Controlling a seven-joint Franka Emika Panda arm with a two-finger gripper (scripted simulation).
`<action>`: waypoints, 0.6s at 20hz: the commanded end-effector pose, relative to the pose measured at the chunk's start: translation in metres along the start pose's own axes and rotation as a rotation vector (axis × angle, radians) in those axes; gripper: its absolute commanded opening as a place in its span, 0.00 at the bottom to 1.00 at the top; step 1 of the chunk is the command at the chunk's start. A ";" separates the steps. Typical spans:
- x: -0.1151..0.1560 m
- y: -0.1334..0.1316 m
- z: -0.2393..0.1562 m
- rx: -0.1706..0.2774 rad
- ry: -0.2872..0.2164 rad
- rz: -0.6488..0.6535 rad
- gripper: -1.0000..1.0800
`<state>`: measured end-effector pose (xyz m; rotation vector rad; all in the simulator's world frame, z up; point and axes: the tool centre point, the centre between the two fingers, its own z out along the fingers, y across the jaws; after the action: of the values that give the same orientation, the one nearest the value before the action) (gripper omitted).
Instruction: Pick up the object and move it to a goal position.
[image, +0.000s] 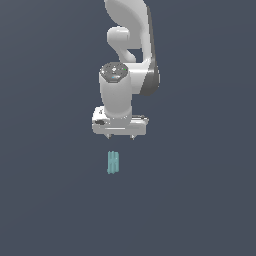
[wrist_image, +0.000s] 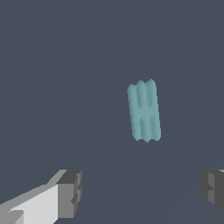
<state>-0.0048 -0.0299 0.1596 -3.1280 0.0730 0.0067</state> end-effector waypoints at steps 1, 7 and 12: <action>0.000 0.000 0.000 0.000 0.000 0.000 0.96; 0.000 0.001 -0.005 -0.021 0.000 -0.006 0.96; -0.001 0.001 -0.008 -0.027 -0.001 -0.006 0.96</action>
<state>-0.0055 -0.0306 0.1676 -3.1540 0.0644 0.0074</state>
